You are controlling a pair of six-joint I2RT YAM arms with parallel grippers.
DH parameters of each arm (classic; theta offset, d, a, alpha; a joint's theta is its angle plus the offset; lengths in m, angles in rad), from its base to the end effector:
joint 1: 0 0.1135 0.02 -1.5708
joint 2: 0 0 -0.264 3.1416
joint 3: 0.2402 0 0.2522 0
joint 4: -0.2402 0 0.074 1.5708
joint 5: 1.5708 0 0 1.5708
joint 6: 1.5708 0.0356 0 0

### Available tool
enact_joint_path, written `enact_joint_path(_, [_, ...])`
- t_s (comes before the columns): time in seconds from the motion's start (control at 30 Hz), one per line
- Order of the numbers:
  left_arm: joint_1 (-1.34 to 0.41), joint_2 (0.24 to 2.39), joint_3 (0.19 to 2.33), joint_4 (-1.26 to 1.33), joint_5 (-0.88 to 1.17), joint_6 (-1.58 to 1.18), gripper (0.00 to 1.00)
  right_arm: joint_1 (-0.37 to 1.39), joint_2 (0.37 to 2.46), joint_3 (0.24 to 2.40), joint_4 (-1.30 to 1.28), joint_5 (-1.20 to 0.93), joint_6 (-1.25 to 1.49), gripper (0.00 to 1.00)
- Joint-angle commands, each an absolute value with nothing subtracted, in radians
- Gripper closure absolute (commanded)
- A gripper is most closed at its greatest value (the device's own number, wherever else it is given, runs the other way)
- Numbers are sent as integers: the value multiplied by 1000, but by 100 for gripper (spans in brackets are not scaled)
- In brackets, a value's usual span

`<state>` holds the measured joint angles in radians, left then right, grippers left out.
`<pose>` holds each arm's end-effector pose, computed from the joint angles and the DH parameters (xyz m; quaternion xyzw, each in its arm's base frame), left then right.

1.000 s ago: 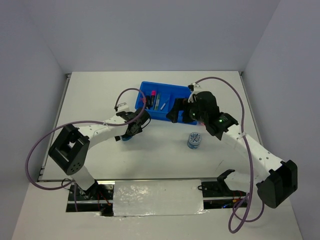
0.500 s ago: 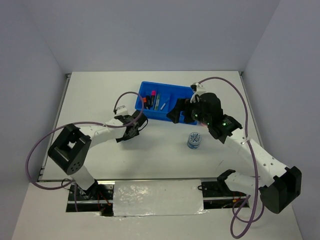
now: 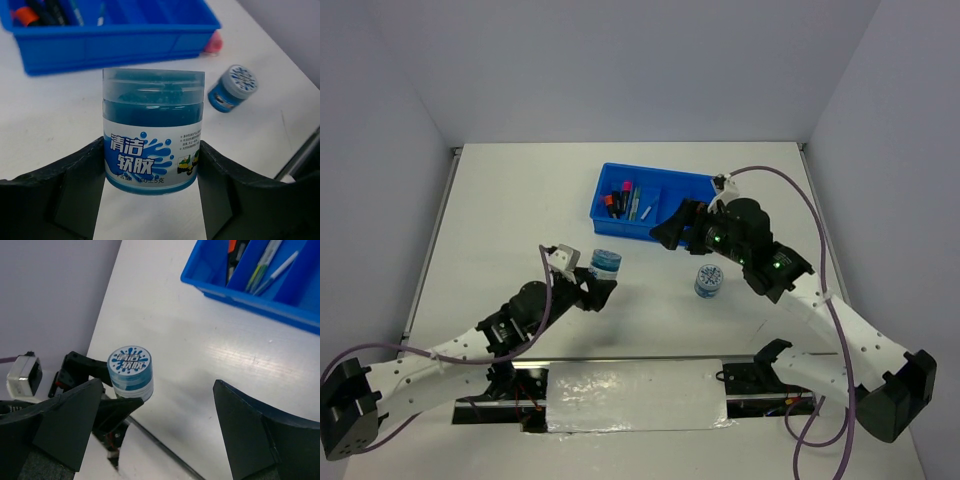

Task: Sort the stationery into containers
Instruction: Pick up the stationery from the center of the board, then place the stationery in the storage box.

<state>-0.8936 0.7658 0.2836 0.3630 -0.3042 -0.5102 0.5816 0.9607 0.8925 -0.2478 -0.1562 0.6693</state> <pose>0.1222 -0.1350 0.2232 0.0421 0.7449 -0.3371 0.5742 0.1816 0.1260 0.3391 -0.0104 0.8083 0.3938 0.4375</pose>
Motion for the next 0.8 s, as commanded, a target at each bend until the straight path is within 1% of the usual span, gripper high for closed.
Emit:
enact_joint_path(0.0, [-896, 715, 282, 664, -131, -321, 100, 642, 991, 891, -239, -123, 776, 0])
enact_joint_path(0.07, [-897, 710, 273, 696, -59, -281, 100, 675, 1015, 899, -230, -121, 790, 0])
enact_joint_path(0.23, [-899, 706, 275, 710, -14, -249, 100, 791, 1061, 914, -183, -86, 813, 0])
enact_joint_path(0.43, [-899, 726, 294, 684, 21, -235, 100, 839, 1115, 900, -107, -124, 833, 0])
enact_joint_path(0.67, [-899, 746, 298, 680, 34, -230, 100, 847, 1118, 873, -43, -178, 835, 1])
enact_joint_path(0.77, [-899, 738, 299, 681, 28, -229, 100, 854, 1137, 882, -55, -184, 819, 2])
